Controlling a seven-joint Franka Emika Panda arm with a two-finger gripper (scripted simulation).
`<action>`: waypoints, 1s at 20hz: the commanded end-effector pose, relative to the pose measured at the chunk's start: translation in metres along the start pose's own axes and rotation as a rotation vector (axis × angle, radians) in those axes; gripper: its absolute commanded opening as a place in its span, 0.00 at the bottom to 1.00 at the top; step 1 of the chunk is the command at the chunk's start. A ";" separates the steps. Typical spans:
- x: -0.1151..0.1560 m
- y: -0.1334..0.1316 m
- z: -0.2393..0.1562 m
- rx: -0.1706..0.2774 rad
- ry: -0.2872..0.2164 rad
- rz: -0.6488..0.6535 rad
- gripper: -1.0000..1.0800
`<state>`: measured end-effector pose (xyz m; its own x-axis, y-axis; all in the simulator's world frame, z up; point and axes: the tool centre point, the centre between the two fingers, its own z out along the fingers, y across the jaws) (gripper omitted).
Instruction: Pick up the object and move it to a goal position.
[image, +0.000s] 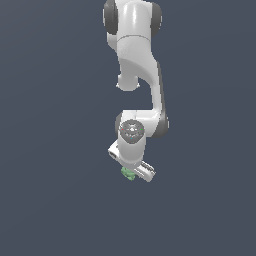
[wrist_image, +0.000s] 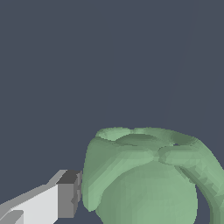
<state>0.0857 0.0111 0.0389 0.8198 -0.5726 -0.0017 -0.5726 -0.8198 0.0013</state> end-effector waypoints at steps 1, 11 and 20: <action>0.001 -0.001 -0.001 0.001 0.002 0.000 0.96; 0.001 -0.001 -0.001 0.001 0.002 0.000 0.00; 0.005 0.018 -0.006 0.001 0.002 0.000 0.00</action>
<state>0.0815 -0.0006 0.0431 0.8205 -0.5716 -0.0009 -0.5716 -0.8205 0.0001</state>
